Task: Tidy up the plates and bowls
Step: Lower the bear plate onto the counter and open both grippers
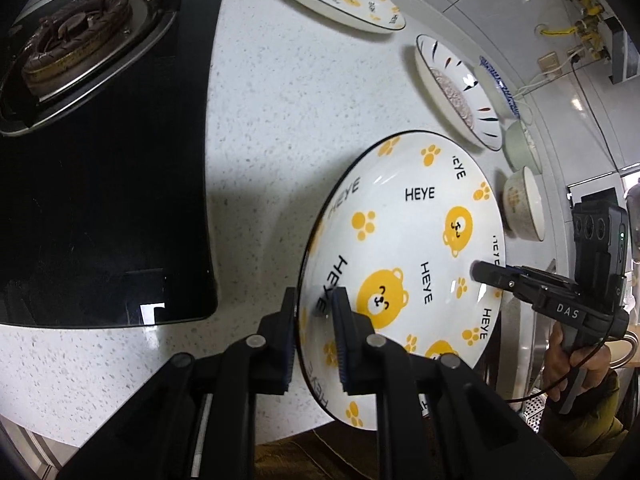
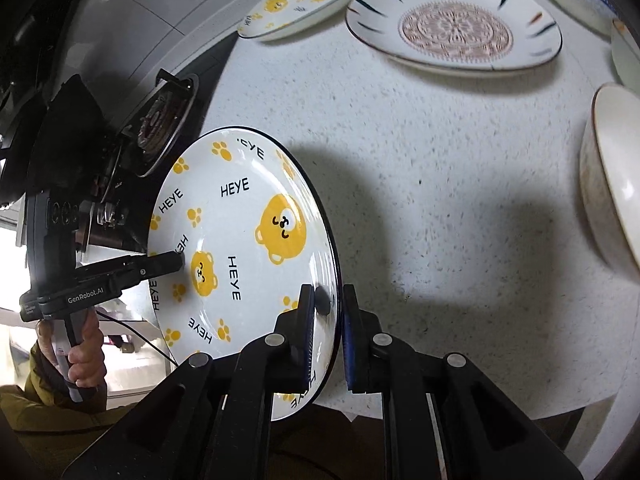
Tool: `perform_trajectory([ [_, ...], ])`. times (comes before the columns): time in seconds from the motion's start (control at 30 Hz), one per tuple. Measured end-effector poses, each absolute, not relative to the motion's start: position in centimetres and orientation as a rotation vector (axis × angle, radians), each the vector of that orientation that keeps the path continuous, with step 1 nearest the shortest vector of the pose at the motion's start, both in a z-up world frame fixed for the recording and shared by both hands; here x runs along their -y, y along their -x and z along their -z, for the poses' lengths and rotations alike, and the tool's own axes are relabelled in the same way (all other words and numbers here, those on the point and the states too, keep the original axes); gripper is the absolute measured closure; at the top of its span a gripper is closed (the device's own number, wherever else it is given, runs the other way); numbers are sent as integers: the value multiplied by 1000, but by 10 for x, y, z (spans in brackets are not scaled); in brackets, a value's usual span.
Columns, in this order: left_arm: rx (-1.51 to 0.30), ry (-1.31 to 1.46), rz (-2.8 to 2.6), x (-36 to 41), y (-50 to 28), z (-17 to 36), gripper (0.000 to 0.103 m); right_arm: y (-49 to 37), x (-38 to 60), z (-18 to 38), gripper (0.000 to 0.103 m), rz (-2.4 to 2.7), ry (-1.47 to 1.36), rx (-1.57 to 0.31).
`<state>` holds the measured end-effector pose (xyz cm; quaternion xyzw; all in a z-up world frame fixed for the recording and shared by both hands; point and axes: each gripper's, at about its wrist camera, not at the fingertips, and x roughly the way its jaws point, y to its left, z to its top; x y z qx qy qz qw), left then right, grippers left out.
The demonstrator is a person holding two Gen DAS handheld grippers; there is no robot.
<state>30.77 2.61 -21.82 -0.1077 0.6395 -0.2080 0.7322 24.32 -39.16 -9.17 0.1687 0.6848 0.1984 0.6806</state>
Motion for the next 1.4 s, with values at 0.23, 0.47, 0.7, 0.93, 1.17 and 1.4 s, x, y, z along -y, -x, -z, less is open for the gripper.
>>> perform_trajectory([
  [0.23,-1405,232,445,-19,-316,227,88,-250,400,105,91,-438,-419,-1546],
  [0.47,-1400,233,417,-17,-321,228,87,-253,404,106,91,-463,-414,-1547],
  [0.7,-1297,141,385,-16,-317,211,86,-259,423,87,83,-433,-355,-1471],
  [0.93,-1200,175,302,-37,-316,184,86,-274,459,48,59,-387,-313,-1323],
  [1.17,-1035,122,283,-24,-328,141,86,-306,491,27,51,-353,-284,-1255],
  [1.4,-1054,88,304,15,-350,132,49,-341,515,34,44,-361,-251,-1270],
])
